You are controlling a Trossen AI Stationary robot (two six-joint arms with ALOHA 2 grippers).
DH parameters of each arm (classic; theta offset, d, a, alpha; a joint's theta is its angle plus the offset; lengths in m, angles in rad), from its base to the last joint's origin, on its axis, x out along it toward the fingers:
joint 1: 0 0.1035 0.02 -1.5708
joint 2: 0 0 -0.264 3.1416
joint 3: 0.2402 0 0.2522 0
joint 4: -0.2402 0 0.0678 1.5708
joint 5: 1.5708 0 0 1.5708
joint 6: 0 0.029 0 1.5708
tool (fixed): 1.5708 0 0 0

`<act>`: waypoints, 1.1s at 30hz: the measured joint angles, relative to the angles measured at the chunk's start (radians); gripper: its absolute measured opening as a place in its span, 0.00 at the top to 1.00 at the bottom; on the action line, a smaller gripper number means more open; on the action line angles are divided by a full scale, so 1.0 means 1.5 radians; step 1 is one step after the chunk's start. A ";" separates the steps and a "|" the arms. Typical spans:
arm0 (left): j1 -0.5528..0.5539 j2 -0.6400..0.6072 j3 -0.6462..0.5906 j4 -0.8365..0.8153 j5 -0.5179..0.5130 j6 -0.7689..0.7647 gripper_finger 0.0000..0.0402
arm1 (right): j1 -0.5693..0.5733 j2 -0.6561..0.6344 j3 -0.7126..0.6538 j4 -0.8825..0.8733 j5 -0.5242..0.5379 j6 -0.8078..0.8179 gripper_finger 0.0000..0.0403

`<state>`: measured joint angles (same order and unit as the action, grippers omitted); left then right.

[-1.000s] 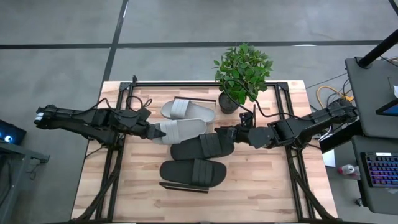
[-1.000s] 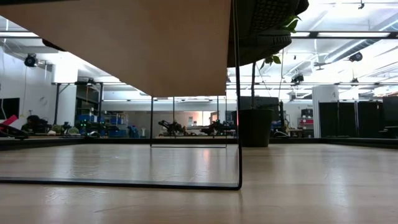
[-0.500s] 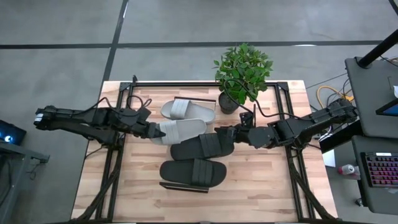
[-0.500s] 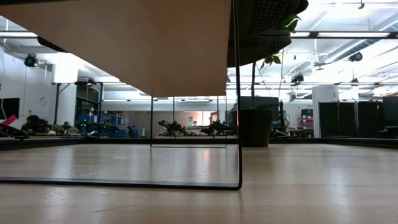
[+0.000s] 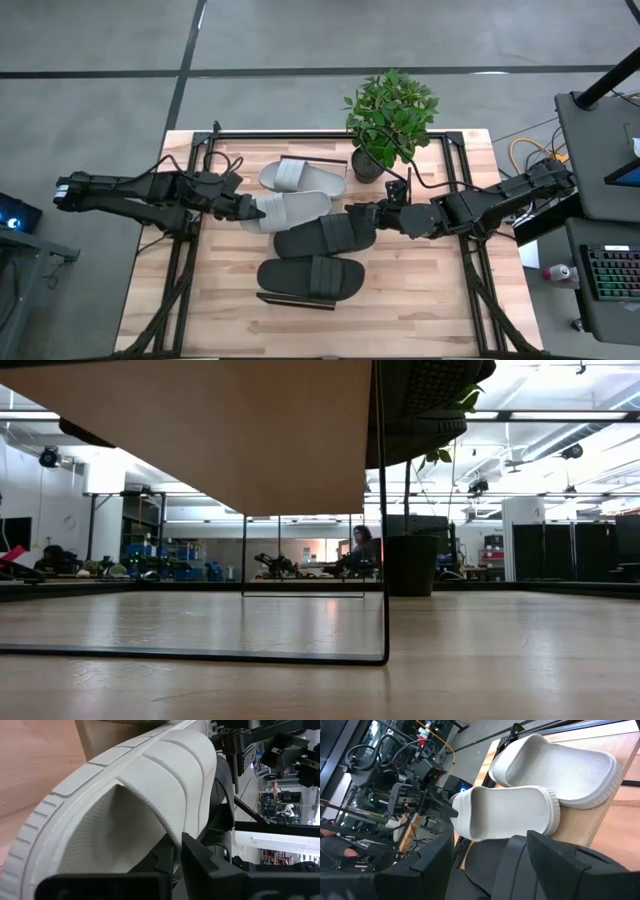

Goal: Pick and place slides into the shelf
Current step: Adjust the bottom gray slipper

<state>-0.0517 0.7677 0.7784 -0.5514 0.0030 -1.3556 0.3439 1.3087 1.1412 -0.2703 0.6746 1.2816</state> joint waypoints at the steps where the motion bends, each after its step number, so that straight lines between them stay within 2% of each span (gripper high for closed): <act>1: 0.000 0.000 0.000 0.000 0.000 0.000 0.97 | 0.000 0.000 0.000 0.000 0.000 0.000 0.41; 6: 0.000 0.000 0.000 -0.005 0.000 0.001 0.84 | 0.000 0.000 0.000 0.000 0.000 0.000 0.41; 14: 0.000 -0.004 -0.001 -0.006 0.012 0.023 0.49 | 0.000 0.000 0.000 0.000 0.001 0.000 0.41; 19: 0.000 -0.009 0.000 -0.012 0.017 0.023 0.34 | 0.000 0.000 0.000 -0.001 0.005 0.000 0.41; 23: 0.000 -0.011 0.000 -0.014 0.038 0.024 0.30 | 0.000 0.000 0.000 -0.001 0.005 0.000 0.40; 30: 0.000 -0.021 0.001 -0.035 0.121 0.025 0.30 | 0.000 0.000 0.000 0.000 0.005 0.000 0.41; 33: 0.000 -0.037 0.002 -0.059 0.127 0.025 0.30 | 0.000 0.000 0.000 0.000 0.005 0.000 0.41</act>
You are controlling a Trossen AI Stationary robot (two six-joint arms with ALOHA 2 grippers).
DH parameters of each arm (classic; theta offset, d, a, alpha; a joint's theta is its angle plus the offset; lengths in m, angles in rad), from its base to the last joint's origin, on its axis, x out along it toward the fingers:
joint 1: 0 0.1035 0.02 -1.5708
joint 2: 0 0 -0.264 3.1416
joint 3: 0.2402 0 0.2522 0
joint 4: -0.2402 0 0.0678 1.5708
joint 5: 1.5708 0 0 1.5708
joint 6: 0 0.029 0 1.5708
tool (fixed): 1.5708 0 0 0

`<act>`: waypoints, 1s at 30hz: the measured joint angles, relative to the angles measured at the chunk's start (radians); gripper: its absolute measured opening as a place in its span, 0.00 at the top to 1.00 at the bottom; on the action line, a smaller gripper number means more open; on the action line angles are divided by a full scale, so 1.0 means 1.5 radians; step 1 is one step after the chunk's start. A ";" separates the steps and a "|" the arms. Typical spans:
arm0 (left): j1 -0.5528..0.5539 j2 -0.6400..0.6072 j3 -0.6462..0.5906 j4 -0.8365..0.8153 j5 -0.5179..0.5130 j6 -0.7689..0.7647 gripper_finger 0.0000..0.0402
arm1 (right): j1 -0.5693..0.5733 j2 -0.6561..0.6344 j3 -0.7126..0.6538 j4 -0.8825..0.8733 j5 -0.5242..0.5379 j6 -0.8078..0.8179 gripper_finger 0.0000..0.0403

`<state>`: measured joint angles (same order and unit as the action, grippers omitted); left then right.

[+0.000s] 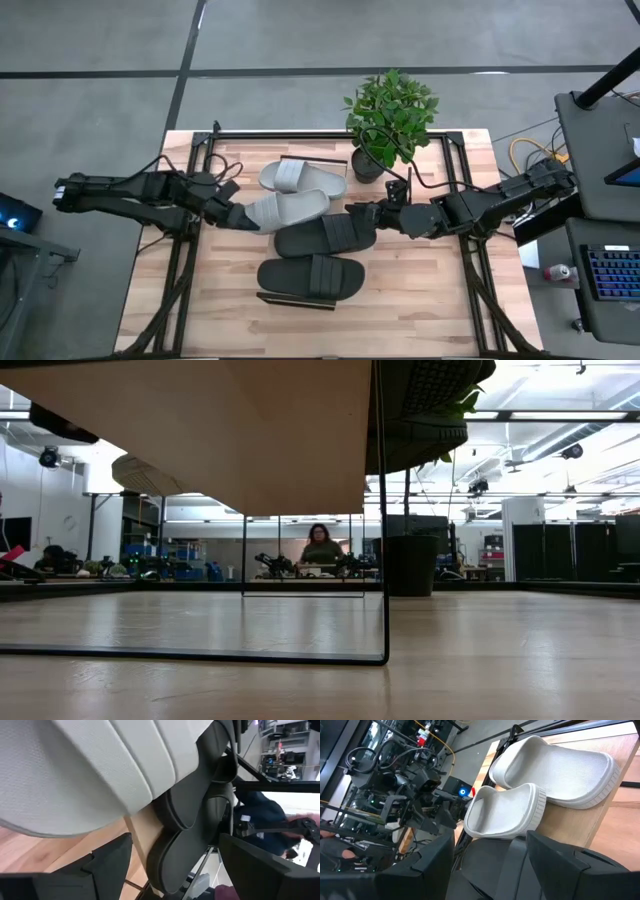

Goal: Pick and place slides into the shelf
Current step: Adjust the bottom gray slipper, then return to Home Position

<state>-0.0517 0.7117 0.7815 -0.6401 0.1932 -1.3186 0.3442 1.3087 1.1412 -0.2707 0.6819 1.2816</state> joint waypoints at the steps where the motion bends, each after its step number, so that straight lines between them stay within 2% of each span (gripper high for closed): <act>1: 0.000 -0.006 0.000 -0.003 -0.001 0.000 0.30 | 0.000 0.000 0.000 0.000 0.000 0.000 0.41; 9: 0.000 -0.044 0.008 -0.005 -0.022 0.039 0.30 | 0.000 0.000 0.000 0.007 0.000 0.000 0.40; 14: 0.000 -0.068 0.038 0.012 -0.088 0.132 0.30 | 0.000 0.000 0.000 0.046 0.000 -0.033 0.41; 19: 0.000 -0.079 0.065 0.102 -0.167 0.323 0.30 | 0.000 0.000 0.000 0.169 -0.005 -0.196 0.41; 26: 0.000 -0.057 0.115 0.193 -0.174 0.593 0.30 | 0.001 -0.002 0.000 0.326 -0.008 -0.432 0.42; 30: 0.000 -0.042 0.162 0.195 -0.207 0.700 0.37 | 0.002 -0.007 0.000 0.388 -0.029 -0.554 0.45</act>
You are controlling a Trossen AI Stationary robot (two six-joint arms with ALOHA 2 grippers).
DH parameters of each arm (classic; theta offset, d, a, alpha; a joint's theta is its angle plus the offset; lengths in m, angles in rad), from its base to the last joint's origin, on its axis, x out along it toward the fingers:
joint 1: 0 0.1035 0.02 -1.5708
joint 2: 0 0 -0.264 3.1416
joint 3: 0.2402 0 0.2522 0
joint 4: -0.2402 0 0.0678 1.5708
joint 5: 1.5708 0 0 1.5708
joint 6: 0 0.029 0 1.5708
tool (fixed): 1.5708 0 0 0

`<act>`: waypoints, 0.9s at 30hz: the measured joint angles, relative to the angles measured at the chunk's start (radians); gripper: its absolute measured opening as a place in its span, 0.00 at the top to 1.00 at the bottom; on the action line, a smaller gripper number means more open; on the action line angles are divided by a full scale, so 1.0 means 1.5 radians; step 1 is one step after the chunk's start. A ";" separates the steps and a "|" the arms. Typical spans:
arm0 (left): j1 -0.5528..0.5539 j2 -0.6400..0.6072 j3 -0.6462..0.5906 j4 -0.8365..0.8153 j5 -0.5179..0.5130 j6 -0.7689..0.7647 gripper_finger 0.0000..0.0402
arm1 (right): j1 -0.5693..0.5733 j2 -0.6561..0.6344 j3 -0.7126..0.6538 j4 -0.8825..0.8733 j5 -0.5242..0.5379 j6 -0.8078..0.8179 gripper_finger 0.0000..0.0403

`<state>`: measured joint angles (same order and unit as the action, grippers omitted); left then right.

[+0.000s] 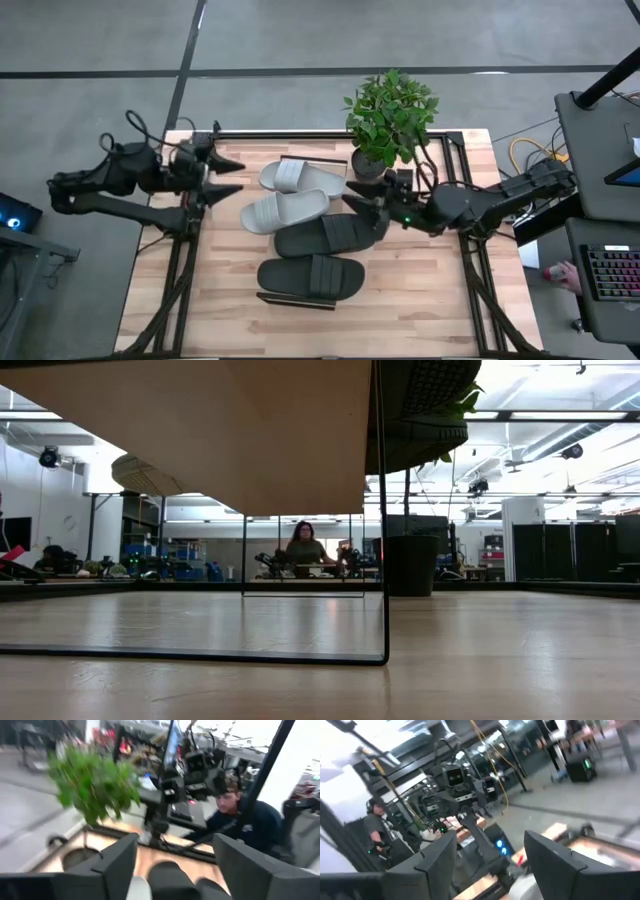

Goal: Pick and place slides into the shelf
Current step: Return to Home Position

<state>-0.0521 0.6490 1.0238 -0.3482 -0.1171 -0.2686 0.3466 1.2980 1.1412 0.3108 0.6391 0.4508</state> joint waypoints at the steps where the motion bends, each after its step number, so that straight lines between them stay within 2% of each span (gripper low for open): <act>1: 0.000 0.003 0.011 0.001 -0.010 0.020 0.41 | 0.000 0.000 0.000 0.015 -0.008 -0.033 0.46; 6: 0.000 0.010 0.050 -0.001 -0.042 0.070 0.66 | 0.000 -0.005 0.000 0.026 -0.045 -0.164 0.55; 11: 0.000 -0.019 0.054 -0.023 -0.067 0.132 0.95 | 0.000 -0.008 0.000 0.025 -0.088 -0.229 0.72; 17: 0.000 -0.056 0.045 -0.138 -0.124 0.133 0.99 | 0.000 -0.017 0.000 0.019 -0.100 -0.241 0.95; 22: 0.000 -0.079 0.004 -0.198 -0.185 0.149 1.00 | 0.000 -0.036 0.000 -0.035 -0.099 -0.249 0.97; 27: 0.000 -0.158 -0.080 -0.167 -0.202 0.181 1.00 | 0.000 -0.056 0.000 -0.088 -0.098 -0.256 0.98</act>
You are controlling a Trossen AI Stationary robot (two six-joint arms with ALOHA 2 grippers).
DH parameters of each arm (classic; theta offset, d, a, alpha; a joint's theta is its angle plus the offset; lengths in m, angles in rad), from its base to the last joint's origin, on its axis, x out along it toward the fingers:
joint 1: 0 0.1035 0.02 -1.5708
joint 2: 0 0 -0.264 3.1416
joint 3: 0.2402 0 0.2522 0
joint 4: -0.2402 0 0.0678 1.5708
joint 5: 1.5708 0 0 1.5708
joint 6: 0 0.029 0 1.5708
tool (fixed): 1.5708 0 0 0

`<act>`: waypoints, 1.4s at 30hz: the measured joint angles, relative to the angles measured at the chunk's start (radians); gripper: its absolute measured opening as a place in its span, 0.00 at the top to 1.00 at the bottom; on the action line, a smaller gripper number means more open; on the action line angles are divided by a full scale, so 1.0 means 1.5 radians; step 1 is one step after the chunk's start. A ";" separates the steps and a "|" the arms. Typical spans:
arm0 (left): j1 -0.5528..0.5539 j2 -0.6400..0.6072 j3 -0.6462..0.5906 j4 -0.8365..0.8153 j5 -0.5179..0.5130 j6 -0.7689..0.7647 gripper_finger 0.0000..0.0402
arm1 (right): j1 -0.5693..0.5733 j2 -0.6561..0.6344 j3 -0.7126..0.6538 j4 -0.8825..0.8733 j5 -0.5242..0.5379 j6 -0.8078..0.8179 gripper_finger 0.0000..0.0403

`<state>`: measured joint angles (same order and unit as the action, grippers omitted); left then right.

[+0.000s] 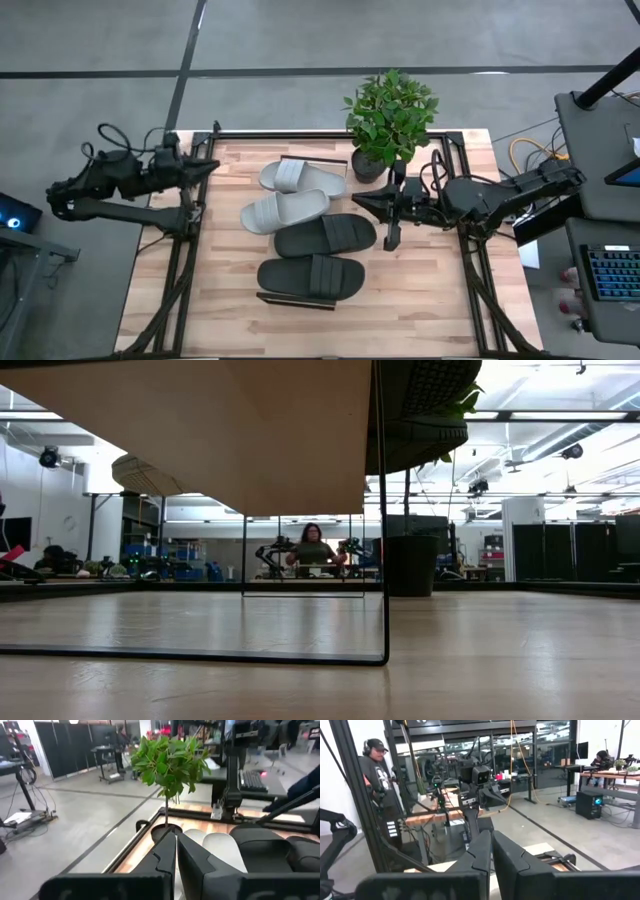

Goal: Pick and place slides into the shelf
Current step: Return to Home Position

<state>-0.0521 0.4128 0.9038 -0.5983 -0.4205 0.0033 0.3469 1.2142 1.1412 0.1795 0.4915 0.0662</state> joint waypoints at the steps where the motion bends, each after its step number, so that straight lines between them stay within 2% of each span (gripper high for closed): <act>1: 0.000 -0.022 -0.020 0.009 0.000 0.002 1.00 | 0.000 -0.004 0.000 -0.008 0.000 0.000 0.98; 6: 0.000 -0.156 -0.129 0.040 -0.003 -0.015 1.00 | 0.000 -0.017 0.000 -0.039 -0.001 -0.002 0.98; 10: 0.000 -0.256 -0.218 0.067 0.050 -0.008 1.00 | 0.000 -0.021 0.000 -0.037 -0.003 -0.014 0.98; 14: 0.000 -0.253 -0.254 0.032 0.079 0.006 1.00 | 0.000 -0.023 0.000 -0.037 -0.004 -0.013 0.98; 16: 0.000 -0.231 -0.261 0.079 0.085 0.011 1.00 | 0.000 -0.025 0.000 -0.038 -0.004 -0.009 0.98; 18: 0.000 -0.229 -0.273 0.059 0.080 0.022 1.00 | 0.000 -0.025 0.000 -0.041 -0.006 -0.010 0.98; 21: 0.000 -0.240 -0.283 0.092 0.122 0.045 1.00 | 0.000 -0.024 0.000 -0.047 -0.015 -0.006 0.98; 25: 0.000 -0.255 -0.296 0.078 0.140 0.055 1.00 | 0.000 -0.024 0.000 -0.064 -0.018 0.004 0.98; 28: 0.000 -0.253 -0.304 0.090 0.177 0.063 1.00 | 0.000 -0.025 -0.001 -0.074 -0.019 0.018 0.98; 42: -0.001 -0.256 -0.400 0.172 0.205 0.058 1.00 | 0.000 -0.032 -0.001 -0.076 -0.016 0.028 0.98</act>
<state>-0.0532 0.0288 0.3038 -0.3397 -0.1124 0.0900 0.3466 1.1664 1.1397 0.0658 0.4671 0.1085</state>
